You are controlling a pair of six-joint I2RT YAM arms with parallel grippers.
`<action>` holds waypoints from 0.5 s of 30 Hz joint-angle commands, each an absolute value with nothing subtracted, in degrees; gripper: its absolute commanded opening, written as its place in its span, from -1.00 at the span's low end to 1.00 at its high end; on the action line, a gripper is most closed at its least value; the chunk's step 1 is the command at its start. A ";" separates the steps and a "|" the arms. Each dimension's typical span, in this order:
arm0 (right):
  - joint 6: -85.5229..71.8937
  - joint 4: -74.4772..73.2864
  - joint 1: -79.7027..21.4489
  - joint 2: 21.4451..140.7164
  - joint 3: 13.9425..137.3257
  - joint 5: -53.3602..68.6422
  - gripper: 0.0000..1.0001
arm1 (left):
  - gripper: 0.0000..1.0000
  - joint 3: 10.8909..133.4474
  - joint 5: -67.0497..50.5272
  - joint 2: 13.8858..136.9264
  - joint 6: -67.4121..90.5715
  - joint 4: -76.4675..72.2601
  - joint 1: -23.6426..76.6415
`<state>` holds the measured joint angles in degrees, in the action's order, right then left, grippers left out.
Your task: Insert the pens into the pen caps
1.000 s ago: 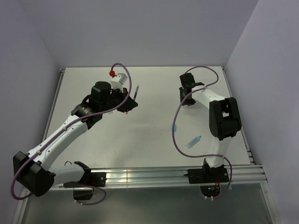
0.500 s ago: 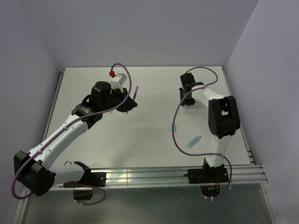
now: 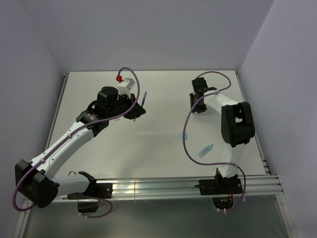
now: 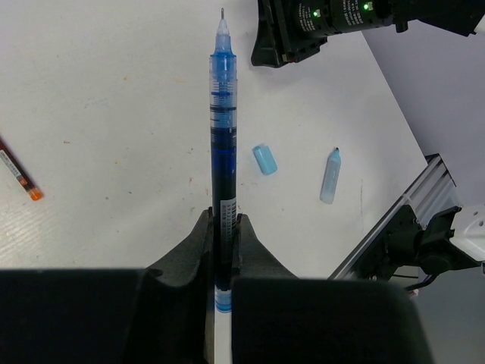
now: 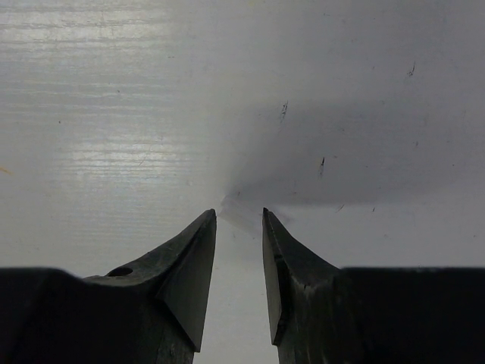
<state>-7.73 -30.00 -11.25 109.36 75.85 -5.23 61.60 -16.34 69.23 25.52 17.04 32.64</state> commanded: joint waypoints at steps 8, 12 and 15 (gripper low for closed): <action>-7.21 -29.36 -9.76 110.74 77.52 -2.64 -0.19 | -0.99 61.44 -17.75 69.52 24.43 15.12 32.34; -7.47 -29.53 -9.58 110.83 77.43 -2.11 -0.19 | -0.99 61.35 -17.93 69.52 24.43 15.03 32.43; -7.73 -29.79 -9.58 110.92 77.34 -2.28 -0.19 | -0.99 61.35 -17.84 69.61 24.43 15.03 32.34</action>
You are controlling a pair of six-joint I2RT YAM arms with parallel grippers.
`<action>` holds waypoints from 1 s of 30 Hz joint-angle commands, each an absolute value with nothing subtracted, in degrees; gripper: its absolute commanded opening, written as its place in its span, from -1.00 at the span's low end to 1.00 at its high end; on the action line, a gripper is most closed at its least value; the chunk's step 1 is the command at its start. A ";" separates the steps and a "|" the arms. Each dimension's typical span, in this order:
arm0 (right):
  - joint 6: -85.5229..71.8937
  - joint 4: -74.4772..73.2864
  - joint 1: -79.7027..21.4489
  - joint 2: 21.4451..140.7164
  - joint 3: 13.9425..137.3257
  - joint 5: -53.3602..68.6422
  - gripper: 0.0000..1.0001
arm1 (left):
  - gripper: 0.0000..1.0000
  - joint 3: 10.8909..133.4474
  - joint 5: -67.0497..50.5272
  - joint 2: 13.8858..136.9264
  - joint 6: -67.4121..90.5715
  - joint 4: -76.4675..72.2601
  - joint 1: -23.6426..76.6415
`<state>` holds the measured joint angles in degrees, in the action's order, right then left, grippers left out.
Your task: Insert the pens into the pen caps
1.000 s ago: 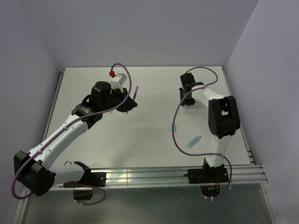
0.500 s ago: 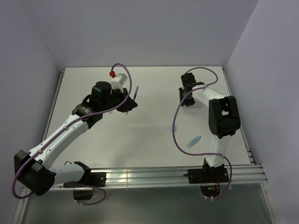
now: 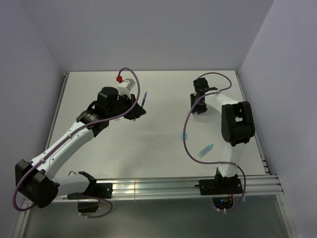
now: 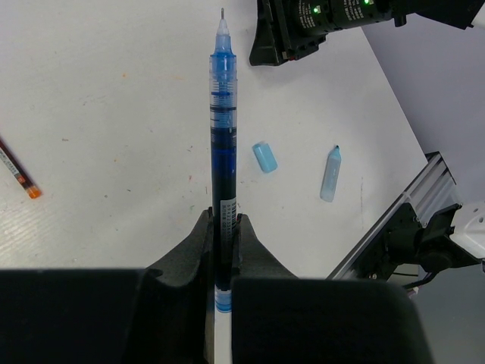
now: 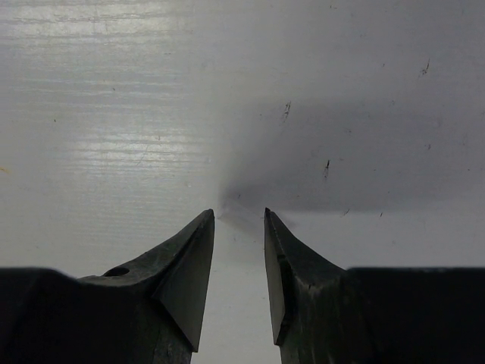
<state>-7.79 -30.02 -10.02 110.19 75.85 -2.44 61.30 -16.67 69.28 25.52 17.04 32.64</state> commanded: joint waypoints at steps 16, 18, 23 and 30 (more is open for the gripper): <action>-9.23 -30.85 -9.23 111.62 76.99 -3.51 -0.28 | -0.99 61.35 -17.84 69.78 24.43 15.03 32.34; -9.49 -31.29 -9.14 111.71 76.99 -3.69 -0.31 | -0.99 61.35 -17.84 69.78 24.43 15.03 32.43; -10.02 -31.82 -9.05 111.62 76.73 -3.95 -0.31 | -0.99 61.35 -17.93 69.87 24.43 15.03 32.43; -10.90 -33.13 -8.96 111.80 76.29 -5.01 -0.31 | -0.99 61.35 -18.02 70.05 24.52 15.03 32.34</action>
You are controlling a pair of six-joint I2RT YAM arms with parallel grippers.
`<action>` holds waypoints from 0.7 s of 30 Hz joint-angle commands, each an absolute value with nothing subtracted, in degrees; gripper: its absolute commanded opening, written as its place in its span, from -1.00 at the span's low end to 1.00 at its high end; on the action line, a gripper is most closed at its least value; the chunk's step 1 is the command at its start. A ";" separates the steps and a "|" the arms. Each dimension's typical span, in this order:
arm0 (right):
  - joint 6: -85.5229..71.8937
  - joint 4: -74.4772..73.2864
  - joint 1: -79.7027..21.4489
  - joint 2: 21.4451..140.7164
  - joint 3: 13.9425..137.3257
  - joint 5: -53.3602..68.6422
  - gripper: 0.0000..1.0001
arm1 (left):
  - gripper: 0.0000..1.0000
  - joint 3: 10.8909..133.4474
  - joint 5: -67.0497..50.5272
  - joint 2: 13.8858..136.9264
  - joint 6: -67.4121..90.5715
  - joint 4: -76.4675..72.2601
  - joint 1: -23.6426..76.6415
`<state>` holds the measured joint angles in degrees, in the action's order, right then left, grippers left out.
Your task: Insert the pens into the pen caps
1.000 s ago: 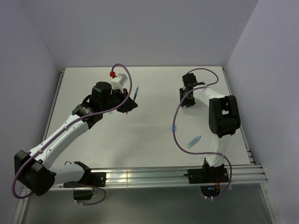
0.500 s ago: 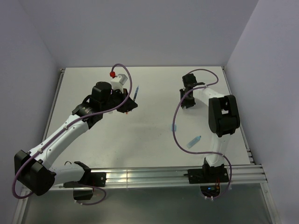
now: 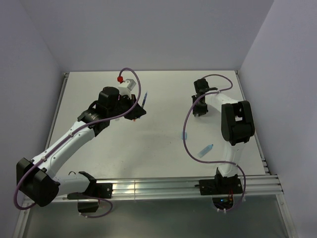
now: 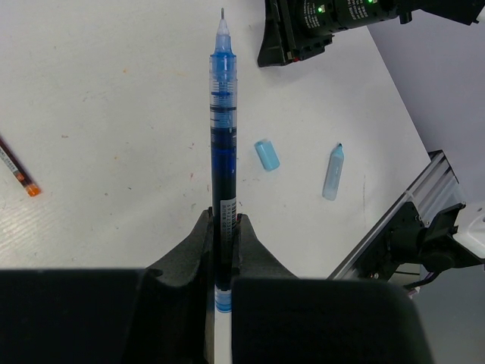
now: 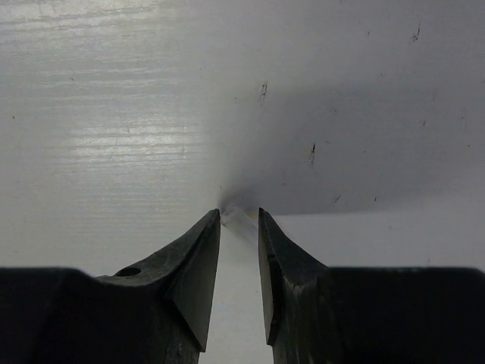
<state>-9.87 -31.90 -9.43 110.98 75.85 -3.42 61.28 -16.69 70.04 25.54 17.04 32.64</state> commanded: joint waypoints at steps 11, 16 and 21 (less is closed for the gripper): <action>-12.92 -34.63 -8.88 111.97 75.50 -3.87 -0.30 | -0.99 61.35 -17.84 70.58 24.52 15.03 32.34; -16.08 -33.58 -8.70 111.10 73.57 -1.32 -0.27 | -0.99 61.44 -17.93 70.93 24.61 15.03 32.26; -19.51 -31.64 -7.82 109.51 70.58 -0.26 -0.24 | -0.99 61.52 -18.28 71.19 24.79 15.03 32.08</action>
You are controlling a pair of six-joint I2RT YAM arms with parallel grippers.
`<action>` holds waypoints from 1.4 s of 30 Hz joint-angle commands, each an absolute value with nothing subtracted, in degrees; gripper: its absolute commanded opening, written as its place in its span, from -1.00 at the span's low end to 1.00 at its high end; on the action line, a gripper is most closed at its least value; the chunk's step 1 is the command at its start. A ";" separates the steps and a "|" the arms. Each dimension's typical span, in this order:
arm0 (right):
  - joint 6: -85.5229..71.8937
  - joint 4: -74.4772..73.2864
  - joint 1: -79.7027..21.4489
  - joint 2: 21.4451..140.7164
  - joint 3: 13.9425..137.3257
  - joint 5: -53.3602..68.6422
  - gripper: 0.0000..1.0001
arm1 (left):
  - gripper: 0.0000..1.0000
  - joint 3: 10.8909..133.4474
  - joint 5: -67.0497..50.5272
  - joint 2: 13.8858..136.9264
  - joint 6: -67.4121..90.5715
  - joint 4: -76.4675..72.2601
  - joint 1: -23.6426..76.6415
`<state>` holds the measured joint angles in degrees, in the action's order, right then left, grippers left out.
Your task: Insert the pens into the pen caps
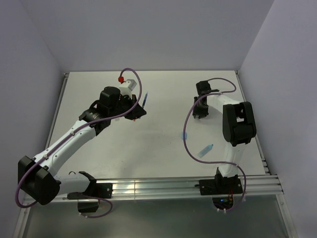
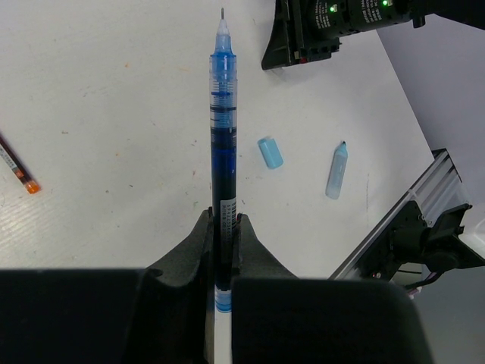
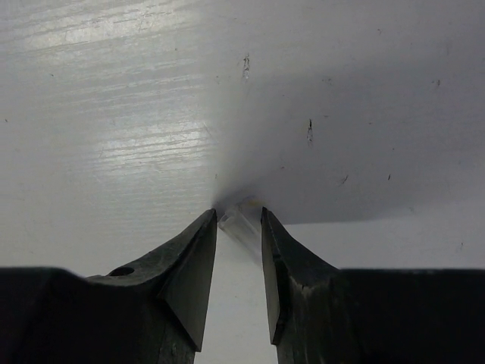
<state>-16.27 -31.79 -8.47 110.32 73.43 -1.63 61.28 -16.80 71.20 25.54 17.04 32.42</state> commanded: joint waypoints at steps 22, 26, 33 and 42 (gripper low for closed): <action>-18.72 -34.10 -8.44 107.93 68.47 -2.02 -0.48 | -0.99 61.52 -19.16 71.81 25.31 14.77 32.08; -18.63 -35.07 -8.96 108.02 68.82 -3.25 -0.62 | -0.99 61.61 -19.25 71.90 25.40 14.77 32.08; -19.51 -34.28 -9.67 107.06 68.73 -2.55 -1.00 | -0.99 61.26 -20.04 71.98 25.49 14.15 31.99; -25.74 -24.45 -9.84 89.68 67.68 12.99 -1.00 | -0.99 58.81 -24.69 71.55 27.33 9.15 31.99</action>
